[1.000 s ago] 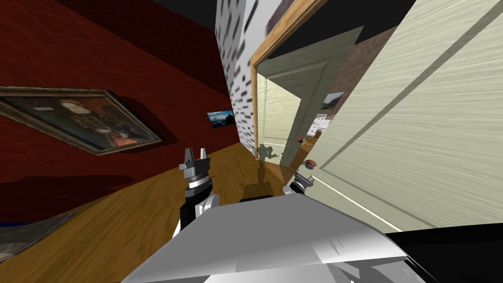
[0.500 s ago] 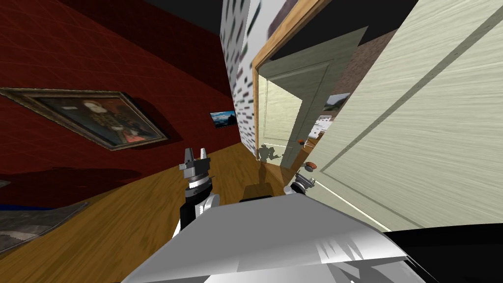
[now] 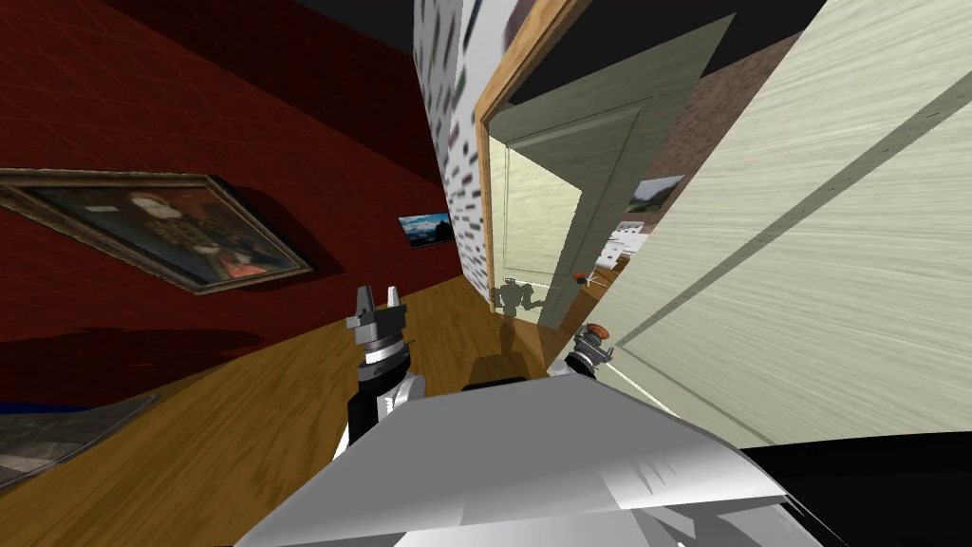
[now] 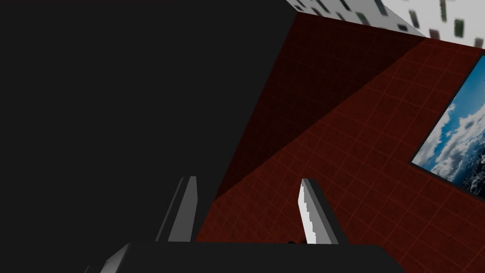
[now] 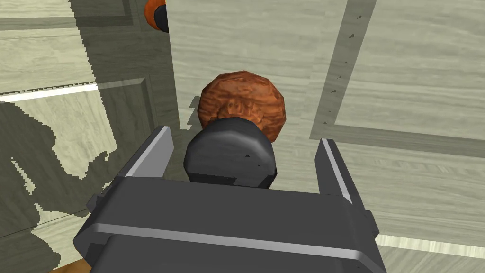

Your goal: Push the door open

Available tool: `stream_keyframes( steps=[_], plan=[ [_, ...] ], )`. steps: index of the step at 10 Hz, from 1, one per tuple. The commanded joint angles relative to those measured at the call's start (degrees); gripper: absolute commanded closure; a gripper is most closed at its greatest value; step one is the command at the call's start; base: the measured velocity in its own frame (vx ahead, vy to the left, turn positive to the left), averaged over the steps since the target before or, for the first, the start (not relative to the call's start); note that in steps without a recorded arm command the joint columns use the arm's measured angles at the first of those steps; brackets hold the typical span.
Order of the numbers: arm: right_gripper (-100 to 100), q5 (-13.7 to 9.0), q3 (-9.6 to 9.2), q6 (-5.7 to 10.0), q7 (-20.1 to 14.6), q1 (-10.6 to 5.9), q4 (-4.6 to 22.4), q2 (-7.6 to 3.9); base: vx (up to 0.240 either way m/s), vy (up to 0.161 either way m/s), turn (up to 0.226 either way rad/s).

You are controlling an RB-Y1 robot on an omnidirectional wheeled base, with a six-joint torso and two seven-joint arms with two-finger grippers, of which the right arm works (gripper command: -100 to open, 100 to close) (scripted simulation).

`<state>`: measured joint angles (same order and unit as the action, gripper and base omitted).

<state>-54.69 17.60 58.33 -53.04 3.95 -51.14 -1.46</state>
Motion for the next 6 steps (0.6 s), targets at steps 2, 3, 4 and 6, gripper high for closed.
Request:
stream_keyframes(
  steps=[2,3,4,6],
  plan=[
    [-100,-0.14,0.14,-0.18,-0.13,-0.05,0.07,0.61,0.080,-0.149,0.011],
    [100,-0.14,0.14,-0.18,-0.13,-0.05,0.07,0.61,-0.005,0.012,0.016],
    [100,-0.14,0.14,-0.18,-0.13,-0.05,0.07,0.61,-0.009,0.031,-0.010],
    [100,-0.14,0.14,-0.18,-0.13,-0.05,0.07,0.61,-0.002,0.008,-0.006]
  ],
)
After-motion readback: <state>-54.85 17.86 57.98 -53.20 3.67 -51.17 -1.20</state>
